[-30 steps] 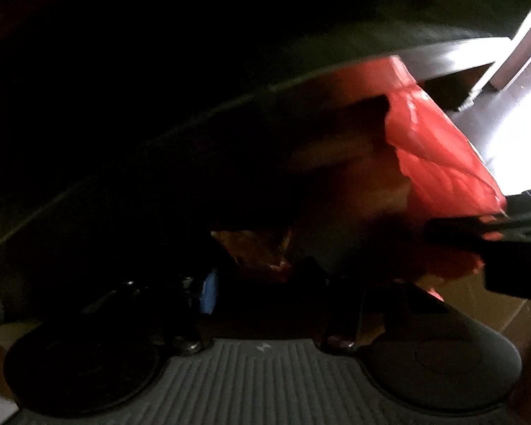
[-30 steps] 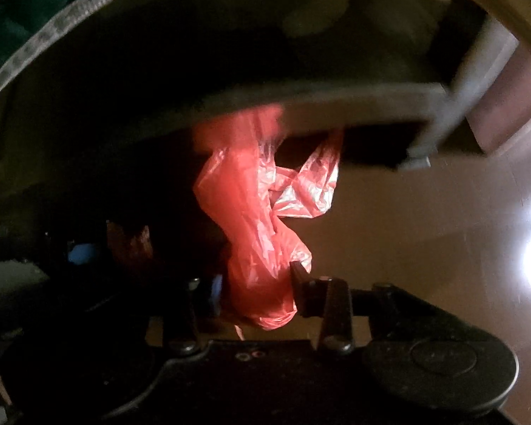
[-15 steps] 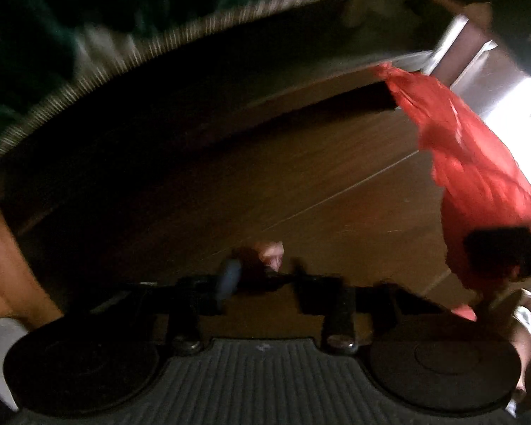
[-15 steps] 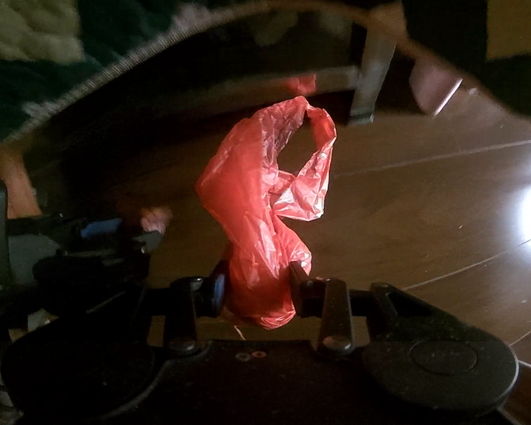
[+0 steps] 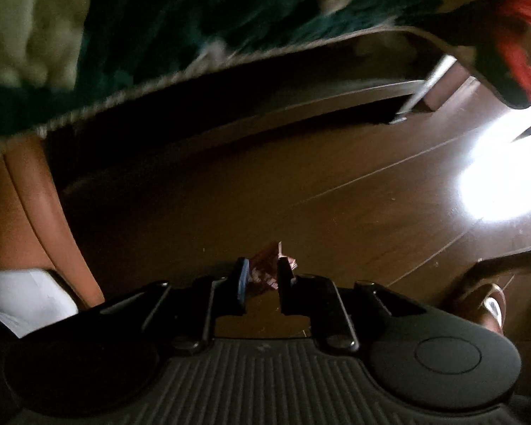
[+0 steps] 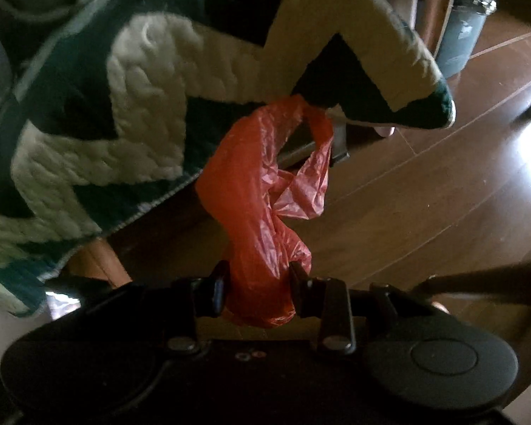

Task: Collect trash
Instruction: 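Grasp the red plastic bag with the right tool while the left tool grasps a brown printed wrapper, then carry the red bag and brown wrapper up over the green wastebasket with both tools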

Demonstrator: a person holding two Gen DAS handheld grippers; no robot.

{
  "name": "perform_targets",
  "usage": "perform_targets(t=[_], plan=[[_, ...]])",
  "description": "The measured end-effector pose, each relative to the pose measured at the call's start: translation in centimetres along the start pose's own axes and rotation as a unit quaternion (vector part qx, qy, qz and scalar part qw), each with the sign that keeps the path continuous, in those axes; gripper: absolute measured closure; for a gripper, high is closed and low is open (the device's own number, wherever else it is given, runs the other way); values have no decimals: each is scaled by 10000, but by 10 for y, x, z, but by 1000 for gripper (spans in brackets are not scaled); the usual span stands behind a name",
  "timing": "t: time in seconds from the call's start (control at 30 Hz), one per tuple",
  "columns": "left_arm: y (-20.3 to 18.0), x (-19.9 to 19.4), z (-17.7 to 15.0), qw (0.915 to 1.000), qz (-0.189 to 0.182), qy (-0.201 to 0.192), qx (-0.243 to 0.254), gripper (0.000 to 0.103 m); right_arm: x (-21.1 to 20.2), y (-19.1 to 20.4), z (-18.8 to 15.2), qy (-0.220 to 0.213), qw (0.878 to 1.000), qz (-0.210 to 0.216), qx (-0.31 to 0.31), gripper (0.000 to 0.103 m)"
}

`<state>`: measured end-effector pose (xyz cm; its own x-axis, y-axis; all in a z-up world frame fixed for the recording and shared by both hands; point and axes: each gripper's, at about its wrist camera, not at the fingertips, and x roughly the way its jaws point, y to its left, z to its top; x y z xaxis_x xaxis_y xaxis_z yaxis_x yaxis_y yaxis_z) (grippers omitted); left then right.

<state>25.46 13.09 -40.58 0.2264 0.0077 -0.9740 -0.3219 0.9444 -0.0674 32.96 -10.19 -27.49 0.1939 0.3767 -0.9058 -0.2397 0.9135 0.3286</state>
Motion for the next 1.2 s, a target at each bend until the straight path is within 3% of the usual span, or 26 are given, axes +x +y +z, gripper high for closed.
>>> perform_targets(t=[0.13,0.17,0.27,0.37,0.47,0.57,0.67,0.73,0.9,1.03,1.2], plan=[[17,24,-9,9996,-78,211,-170,38,3,4,9,-31,9998,-8,-176,69],[19,32,-10,9995,-98,248,-173,33,8,3,11,-13,9997,8,-245,69],[9,57,-11,9991,-209,370,79,33,18,1,16,202,9990,113,-370,69],[4,86,-9,9981,-195,565,123,33,29,-14,17,517,9983,263,-83,69],[19,106,-13,9953,-156,776,-565,33,36,-23,17,696,9960,467,297,68],[32,120,-16,9861,-193,977,-1328,33,39,-22,17,761,9949,572,335,68],[37,132,-18,9771,-211,1099,-1809,33,41,-19,16,840,9941,625,292,68],[37,132,-18,9758,-158,985,-1946,31,42,-19,17,895,9937,617,273,68],[28,134,-12,9790,-36,937,-1808,34,47,-15,17,1019,9930,544,253,68],[24,133,-7,9813,155,955,-1665,53,48,-12,18,1005,9937,468,167,68],[4,141,0,9829,155,1122,-1452,58,45,-7,17,930,9950,373,23,68]])
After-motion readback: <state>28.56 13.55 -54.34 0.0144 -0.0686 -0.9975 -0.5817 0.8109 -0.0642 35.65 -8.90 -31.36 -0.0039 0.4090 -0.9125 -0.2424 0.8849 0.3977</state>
